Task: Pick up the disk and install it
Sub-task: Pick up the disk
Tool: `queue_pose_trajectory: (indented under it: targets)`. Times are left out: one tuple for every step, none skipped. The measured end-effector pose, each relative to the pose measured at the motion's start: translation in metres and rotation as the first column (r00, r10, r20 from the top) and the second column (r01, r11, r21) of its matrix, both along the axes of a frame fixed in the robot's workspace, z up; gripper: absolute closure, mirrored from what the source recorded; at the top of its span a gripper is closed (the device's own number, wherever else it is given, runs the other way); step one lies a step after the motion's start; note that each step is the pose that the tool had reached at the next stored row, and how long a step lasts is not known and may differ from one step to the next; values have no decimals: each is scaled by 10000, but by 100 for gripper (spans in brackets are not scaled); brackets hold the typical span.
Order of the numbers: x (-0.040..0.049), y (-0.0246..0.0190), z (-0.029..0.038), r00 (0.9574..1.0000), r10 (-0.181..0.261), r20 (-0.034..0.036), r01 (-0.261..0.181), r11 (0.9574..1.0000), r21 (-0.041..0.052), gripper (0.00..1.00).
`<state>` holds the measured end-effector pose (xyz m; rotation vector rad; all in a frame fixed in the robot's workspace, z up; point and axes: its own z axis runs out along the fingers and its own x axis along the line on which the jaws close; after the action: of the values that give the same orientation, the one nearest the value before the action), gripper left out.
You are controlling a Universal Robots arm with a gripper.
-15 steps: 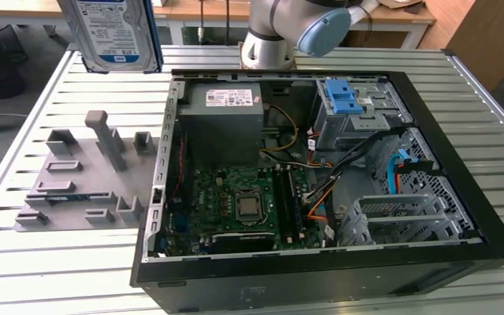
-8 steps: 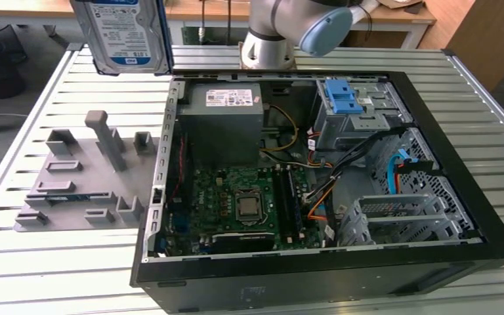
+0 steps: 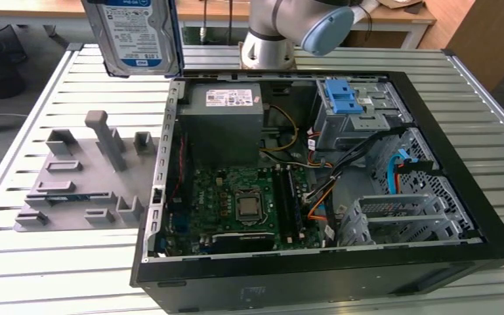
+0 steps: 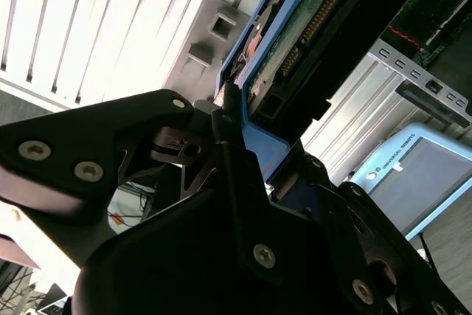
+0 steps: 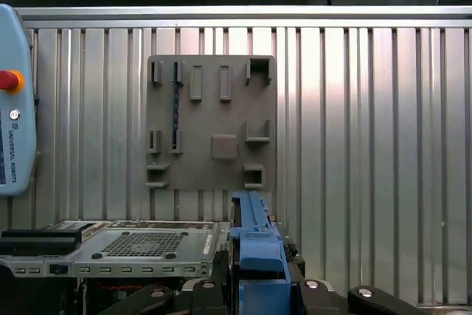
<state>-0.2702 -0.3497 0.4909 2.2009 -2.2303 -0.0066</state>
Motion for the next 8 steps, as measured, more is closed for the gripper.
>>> queue_pose_trajectory:
  targets:
    - [0, 0, 0, 10000, -1, 0, 1, 10000, 0, 64]
    - [0, 0, 0, 10000, -2, 0, 2, 10000, 0, 64]
    - [1, 0, -1, 10000, -1, 1, 1, 10000, 1, 64]
    - [1, 0, 0, 10000, -2, 0, 2, 10000, 0, 64]
    - [2, -1, 0, 10000, -1, 0, 1, 10000, 0, 64]
    - [2, -6, 0, 10000, 1, 0, -1, 10000, 0, 64]
    - [2, -15, 0, 10000, 0, 0, 0, 10000, -1, 64]
    - [2, -26, 0, 10000, -1, 1, 1, 10000, 0, 64]
